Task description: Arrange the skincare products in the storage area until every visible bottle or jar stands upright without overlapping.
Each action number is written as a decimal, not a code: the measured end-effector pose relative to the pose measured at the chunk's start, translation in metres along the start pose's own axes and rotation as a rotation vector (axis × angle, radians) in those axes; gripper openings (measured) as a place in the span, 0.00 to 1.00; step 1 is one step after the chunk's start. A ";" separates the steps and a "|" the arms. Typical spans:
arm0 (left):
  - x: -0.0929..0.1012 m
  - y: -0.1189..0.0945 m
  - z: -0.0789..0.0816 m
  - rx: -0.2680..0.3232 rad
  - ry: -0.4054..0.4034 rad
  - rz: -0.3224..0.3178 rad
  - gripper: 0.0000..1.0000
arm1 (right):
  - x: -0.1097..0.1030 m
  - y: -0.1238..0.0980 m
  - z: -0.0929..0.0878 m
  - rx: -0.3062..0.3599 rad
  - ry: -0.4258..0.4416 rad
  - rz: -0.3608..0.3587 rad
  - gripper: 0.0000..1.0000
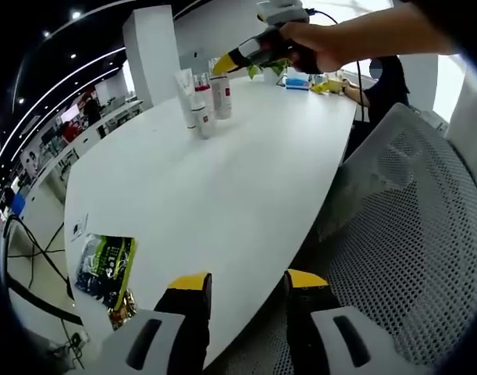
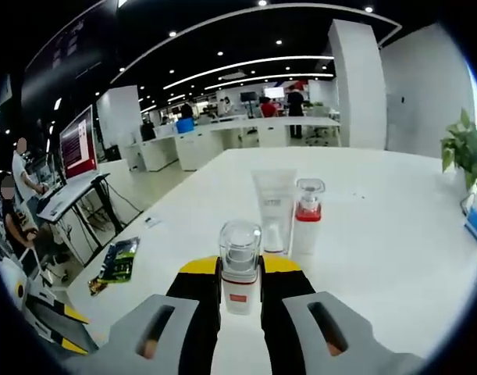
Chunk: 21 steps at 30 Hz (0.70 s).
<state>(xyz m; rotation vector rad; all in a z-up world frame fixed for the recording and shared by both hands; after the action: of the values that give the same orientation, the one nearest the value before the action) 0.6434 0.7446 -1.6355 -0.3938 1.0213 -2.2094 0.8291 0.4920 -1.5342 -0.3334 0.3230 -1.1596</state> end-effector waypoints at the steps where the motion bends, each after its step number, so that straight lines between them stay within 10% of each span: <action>1: 0.000 0.000 0.000 -0.001 -0.001 -0.001 0.38 | 0.001 0.000 0.000 -0.002 0.000 0.000 0.16; 21: 0.003 0.003 -0.005 -0.035 -0.004 -0.017 0.38 | 0.021 0.007 -0.010 -0.013 -0.012 -0.050 0.16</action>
<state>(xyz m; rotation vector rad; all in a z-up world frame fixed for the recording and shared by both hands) 0.6403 0.7440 -1.6405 -0.4235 1.0593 -2.2080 0.8384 0.4747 -1.5481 -0.3616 0.3137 -1.2051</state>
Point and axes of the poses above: the point that each gripper's makers call its tool centre point, and the gripper's own axes: y roughly forward along the fingers, x roughly to its right, z roughly out of its top, the point moved 6 cm from there along -y, roughly backward along the fingers, and after that the axes turned 3 degrees about -y, right-handed, at the moved point
